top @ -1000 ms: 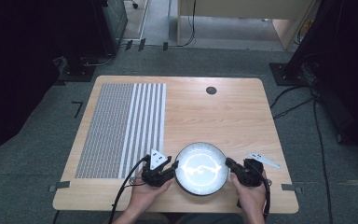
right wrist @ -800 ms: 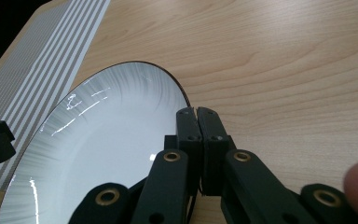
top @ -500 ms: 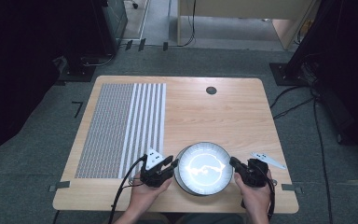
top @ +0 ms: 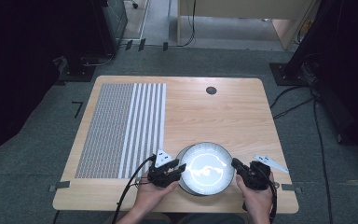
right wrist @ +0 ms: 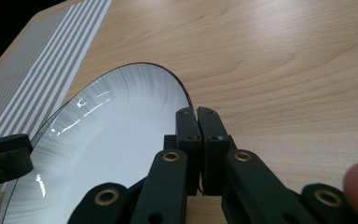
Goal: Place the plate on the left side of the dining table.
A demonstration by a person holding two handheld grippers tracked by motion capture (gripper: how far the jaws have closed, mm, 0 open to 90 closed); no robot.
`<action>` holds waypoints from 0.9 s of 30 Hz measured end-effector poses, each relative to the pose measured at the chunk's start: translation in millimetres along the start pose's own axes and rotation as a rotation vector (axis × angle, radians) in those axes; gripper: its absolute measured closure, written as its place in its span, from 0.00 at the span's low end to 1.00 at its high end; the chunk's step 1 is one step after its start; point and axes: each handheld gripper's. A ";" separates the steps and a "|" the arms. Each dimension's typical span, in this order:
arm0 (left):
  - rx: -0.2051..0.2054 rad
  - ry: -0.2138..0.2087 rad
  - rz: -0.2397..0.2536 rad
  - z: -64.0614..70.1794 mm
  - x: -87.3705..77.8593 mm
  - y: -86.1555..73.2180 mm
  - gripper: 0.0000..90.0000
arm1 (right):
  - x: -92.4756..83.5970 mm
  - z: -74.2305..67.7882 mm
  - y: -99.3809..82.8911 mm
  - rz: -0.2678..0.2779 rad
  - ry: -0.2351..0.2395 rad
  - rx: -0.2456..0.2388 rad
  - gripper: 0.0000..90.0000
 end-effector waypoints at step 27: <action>-0.011 0.009 -0.034 7.0 12.9 -1.5 0.70 | 8.1 5.0 -9.8 -0.115 0.043 0.169 0.89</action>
Point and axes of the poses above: each handheld gripper's, and its own axes: x roughly forward along the jaws, y roughly out of its top, z roughly to its right, and after that the axes turned 13 degrees about y, right-handed
